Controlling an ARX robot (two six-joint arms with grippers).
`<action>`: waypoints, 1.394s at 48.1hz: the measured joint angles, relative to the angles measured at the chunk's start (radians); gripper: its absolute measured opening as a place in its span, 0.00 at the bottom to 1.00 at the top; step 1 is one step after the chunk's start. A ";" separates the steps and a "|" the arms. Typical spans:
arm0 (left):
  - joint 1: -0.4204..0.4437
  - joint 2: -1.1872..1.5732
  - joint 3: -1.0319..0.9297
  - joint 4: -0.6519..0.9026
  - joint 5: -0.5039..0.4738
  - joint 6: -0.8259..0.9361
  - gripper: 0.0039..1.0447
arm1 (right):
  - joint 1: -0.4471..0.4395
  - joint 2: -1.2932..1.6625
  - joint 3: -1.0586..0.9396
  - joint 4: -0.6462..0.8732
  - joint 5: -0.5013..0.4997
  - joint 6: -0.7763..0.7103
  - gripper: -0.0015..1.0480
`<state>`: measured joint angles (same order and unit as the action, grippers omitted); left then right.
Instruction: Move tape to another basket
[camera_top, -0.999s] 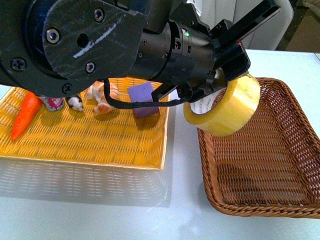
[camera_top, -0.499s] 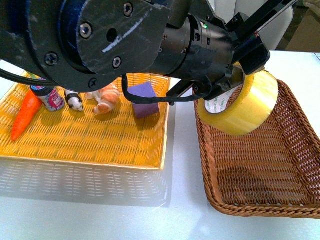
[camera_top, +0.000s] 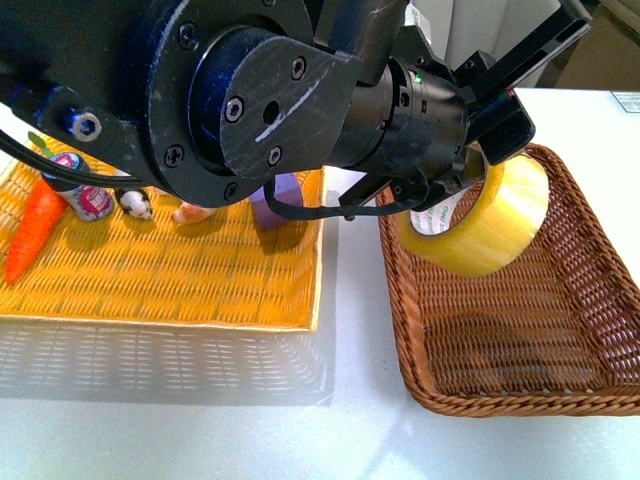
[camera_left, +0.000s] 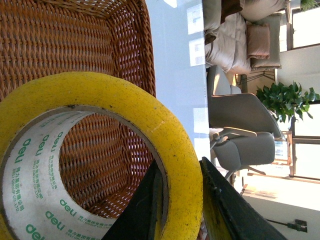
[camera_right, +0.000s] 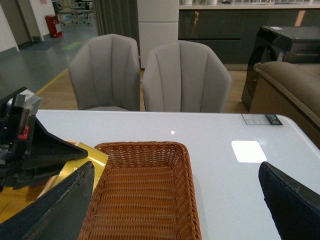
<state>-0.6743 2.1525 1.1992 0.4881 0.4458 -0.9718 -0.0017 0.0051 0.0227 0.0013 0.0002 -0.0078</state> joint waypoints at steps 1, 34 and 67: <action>-0.001 0.006 0.004 -0.001 0.000 0.000 0.14 | 0.000 0.000 0.000 0.000 0.000 0.000 0.91; -0.018 0.043 0.048 -0.019 0.000 0.002 0.14 | 0.000 0.000 0.000 0.000 0.000 0.000 0.91; -0.045 0.101 0.130 -0.023 -0.028 0.001 0.88 | 0.000 0.000 0.000 0.000 0.000 0.000 0.91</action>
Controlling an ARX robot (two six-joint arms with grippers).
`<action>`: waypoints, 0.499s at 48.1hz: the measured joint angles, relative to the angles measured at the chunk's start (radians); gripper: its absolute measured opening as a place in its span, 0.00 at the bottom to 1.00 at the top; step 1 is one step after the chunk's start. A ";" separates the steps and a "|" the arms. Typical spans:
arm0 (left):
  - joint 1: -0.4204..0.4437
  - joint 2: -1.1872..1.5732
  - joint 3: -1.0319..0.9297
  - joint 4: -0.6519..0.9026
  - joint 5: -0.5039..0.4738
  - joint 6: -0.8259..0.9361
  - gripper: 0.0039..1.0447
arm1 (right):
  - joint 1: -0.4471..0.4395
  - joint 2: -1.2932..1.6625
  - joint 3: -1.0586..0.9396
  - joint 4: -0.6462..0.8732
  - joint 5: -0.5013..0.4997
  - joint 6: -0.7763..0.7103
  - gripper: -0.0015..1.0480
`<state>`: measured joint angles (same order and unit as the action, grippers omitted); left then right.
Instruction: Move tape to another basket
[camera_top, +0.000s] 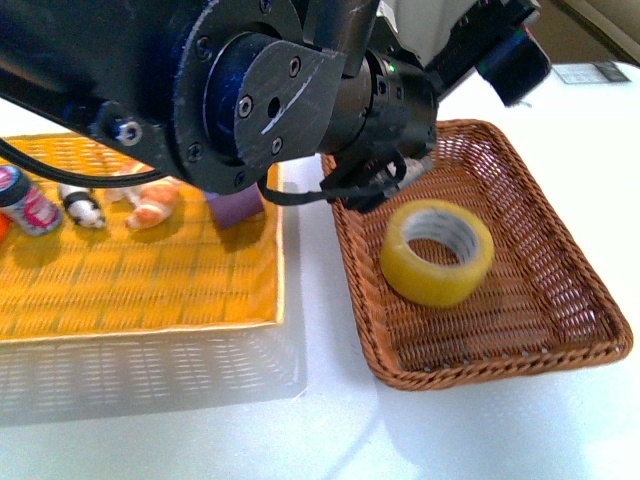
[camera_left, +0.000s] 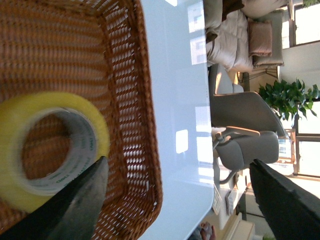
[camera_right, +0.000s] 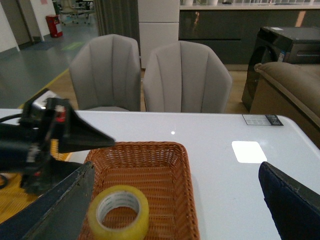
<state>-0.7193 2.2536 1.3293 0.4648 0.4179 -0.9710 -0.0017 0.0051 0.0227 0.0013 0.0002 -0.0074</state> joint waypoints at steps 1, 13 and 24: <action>-0.003 0.009 0.012 0.000 -0.001 0.000 0.89 | 0.000 0.000 0.000 0.000 0.000 0.000 0.91; -0.018 0.058 0.066 0.000 -0.020 0.000 0.92 | 0.000 0.000 0.000 0.000 0.000 0.000 0.91; 0.002 0.019 -0.005 0.041 -0.053 0.018 0.92 | 0.000 0.000 0.000 0.000 0.000 0.000 0.91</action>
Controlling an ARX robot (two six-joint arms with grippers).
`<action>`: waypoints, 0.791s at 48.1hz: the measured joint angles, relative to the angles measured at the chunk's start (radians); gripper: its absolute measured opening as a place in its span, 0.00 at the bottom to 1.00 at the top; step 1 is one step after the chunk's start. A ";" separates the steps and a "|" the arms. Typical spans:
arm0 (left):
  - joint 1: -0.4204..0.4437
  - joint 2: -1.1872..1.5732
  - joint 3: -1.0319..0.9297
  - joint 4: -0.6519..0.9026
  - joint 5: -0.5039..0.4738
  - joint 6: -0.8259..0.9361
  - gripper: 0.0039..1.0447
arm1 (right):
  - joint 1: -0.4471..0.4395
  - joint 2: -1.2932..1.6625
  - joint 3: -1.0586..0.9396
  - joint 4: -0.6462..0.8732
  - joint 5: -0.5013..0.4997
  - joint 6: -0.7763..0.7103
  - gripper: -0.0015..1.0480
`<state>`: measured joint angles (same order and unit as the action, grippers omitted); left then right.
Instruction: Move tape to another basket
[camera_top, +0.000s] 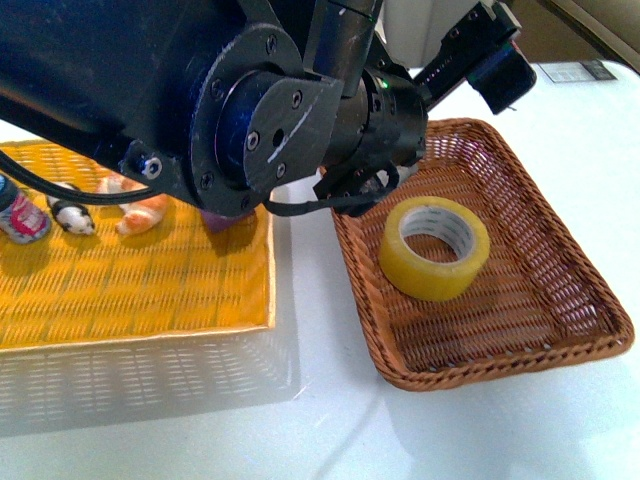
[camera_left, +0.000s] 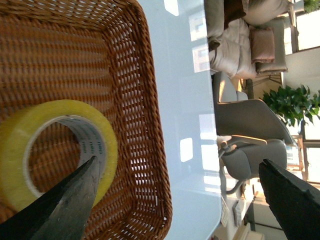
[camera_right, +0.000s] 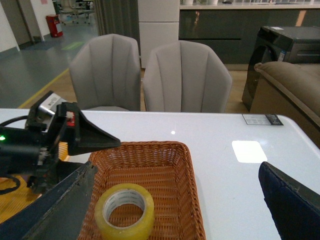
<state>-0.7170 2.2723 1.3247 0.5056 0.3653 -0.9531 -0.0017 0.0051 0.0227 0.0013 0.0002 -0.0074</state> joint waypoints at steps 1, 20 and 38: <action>0.005 -0.009 -0.015 0.009 -0.003 0.003 0.92 | 0.000 0.000 0.000 0.000 0.000 0.000 0.91; 0.137 -0.158 -0.256 0.173 -0.232 0.136 0.88 | 0.000 0.000 0.000 0.000 0.000 0.000 0.91; 0.297 -0.489 -0.854 0.818 -0.783 0.892 0.28 | 0.000 0.000 0.000 0.000 -0.001 0.000 0.91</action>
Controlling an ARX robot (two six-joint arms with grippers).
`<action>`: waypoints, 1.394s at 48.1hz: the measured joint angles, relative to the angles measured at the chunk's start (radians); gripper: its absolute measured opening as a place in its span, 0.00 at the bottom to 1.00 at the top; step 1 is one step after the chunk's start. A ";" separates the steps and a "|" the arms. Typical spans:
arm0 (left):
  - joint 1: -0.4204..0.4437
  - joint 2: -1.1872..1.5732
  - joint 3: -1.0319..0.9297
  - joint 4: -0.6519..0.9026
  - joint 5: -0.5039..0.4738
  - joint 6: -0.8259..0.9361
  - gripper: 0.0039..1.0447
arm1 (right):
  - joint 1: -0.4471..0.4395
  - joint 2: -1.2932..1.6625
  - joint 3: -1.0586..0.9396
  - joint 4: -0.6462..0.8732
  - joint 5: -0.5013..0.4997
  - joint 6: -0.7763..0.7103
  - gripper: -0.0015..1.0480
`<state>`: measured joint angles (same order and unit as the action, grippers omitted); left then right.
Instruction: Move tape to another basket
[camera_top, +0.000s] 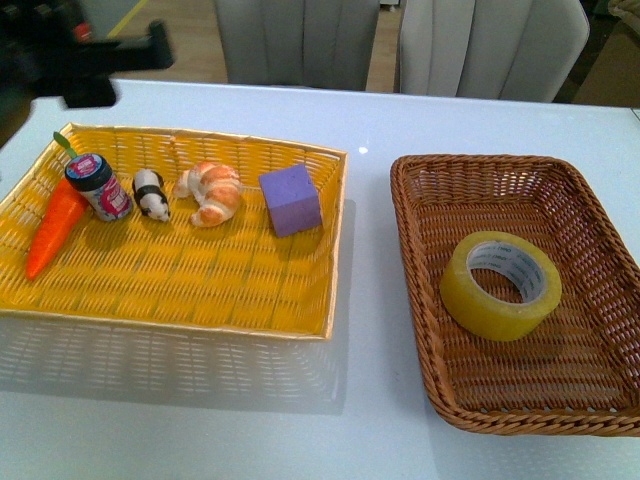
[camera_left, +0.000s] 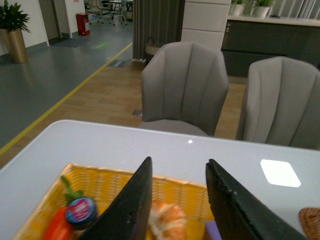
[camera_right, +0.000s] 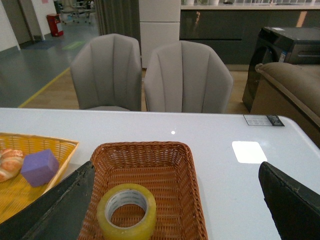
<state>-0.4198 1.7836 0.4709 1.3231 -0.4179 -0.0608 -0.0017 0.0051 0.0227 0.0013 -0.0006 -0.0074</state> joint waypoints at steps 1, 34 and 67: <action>0.013 -0.020 -0.027 0.000 0.010 0.008 0.24 | 0.000 0.000 0.000 0.000 0.000 0.000 0.91; 0.288 -0.776 -0.405 -0.395 0.293 0.050 0.01 | 0.000 0.000 0.000 0.000 0.001 0.000 0.91; 0.416 -1.299 -0.457 -0.844 0.418 0.052 0.01 | 0.000 0.000 0.000 0.000 0.001 0.000 0.91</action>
<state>-0.0040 0.4843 0.0143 0.4793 0.0002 -0.0090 -0.0017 0.0051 0.0227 0.0013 0.0002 -0.0074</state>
